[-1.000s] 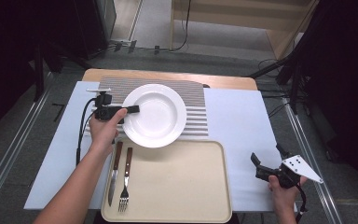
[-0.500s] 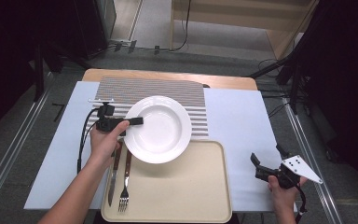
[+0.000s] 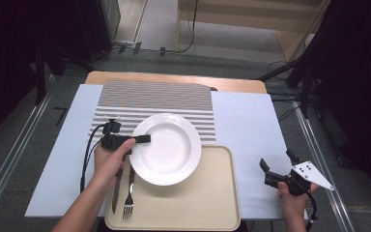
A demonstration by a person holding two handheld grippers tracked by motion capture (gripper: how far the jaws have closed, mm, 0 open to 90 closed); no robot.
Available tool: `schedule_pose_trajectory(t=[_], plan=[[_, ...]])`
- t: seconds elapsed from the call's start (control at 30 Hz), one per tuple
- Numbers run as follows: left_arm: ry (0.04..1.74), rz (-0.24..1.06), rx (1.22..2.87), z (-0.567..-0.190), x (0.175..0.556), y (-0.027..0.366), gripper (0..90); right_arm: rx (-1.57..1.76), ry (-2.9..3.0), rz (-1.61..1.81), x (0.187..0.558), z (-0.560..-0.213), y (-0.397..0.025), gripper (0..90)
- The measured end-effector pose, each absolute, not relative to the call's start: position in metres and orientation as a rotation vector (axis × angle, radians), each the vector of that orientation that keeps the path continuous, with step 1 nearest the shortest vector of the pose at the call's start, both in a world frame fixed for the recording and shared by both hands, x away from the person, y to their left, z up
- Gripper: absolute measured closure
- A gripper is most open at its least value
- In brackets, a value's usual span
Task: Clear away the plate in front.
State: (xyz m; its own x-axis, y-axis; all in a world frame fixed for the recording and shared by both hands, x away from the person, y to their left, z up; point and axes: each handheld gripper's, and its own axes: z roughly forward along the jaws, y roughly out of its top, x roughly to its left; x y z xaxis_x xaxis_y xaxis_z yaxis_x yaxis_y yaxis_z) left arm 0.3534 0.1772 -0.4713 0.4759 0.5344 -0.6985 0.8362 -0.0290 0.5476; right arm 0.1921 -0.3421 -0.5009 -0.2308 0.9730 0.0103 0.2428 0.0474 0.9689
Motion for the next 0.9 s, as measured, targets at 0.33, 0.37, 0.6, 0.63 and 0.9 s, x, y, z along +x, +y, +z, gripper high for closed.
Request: schedule_pose_trajectory(t=[0.33,0.37,0.6,0.63,0.9], plan=[[1.155,-0.411,1.736,-0.478,0.337,0.168,81.3,1.258,1.576,1.236,0.191,-0.5,-0.34,0.0],[1.147,-0.422,1.738,-0.479,0.336,0.168,81.3,1.258,1.576,1.236,0.191,-0.5,-0.34,0.0],[1.129,-0.461,1.773,-0.487,0.324,0.162,81.3,1.261,1.575,1.233,0.191,-0.501,-0.342,0.0],[1.13,-0.458,1.785,-0.487,0.323,0.161,81.3,1.262,1.573,1.234,0.191,-0.501,-0.342,0.0],[1.133,-0.475,1.833,-0.492,0.317,0.157,81.5,1.263,1.577,1.229,0.191,-0.501,-0.341,0.0]])
